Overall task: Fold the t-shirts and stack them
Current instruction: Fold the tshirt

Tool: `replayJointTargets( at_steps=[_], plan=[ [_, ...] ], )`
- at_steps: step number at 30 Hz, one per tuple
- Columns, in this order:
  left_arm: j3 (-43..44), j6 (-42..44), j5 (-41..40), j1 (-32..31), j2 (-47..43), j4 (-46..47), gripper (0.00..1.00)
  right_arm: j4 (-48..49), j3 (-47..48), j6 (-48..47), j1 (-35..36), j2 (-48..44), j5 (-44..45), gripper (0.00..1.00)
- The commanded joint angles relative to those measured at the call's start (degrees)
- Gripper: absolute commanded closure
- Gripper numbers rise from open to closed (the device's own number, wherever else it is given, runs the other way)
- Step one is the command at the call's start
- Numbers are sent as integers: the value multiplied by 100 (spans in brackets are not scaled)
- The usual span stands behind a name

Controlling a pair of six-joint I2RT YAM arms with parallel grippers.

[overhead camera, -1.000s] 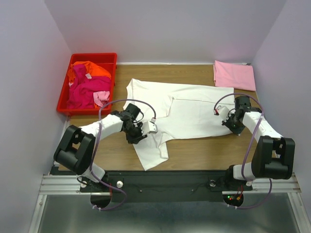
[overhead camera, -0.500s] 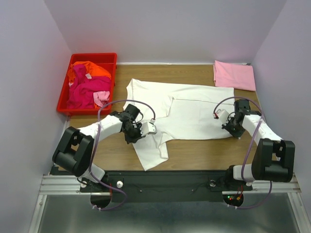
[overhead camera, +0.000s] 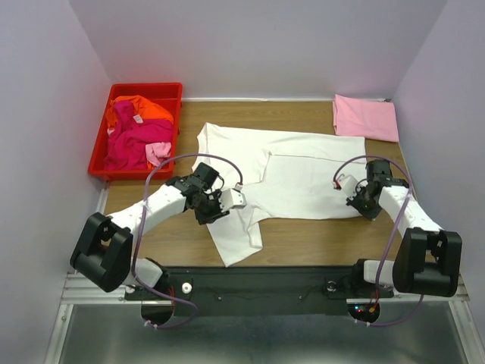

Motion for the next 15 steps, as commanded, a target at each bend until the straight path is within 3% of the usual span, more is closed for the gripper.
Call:
replayJointTargets(
  at_steps=[1, 11, 14, 15],
  plan=[
    [-33, -212, -189, -200, 186, 236, 62, -22, 203, 50, -36, 109, -107, 99],
    [-402, -238, -383, -324, 925, 772, 55, -22, 265, 68, -36, 250, -99, 99],
    [-499, -168, -418, -315, 1118, 808, 65, -22, 291, 68, -36, 277, -81, 100],
    [-517, -142, -435, -324, 1136, 808, 77, -22, 300, 59, -36, 285, -81, 99]
  ],
)
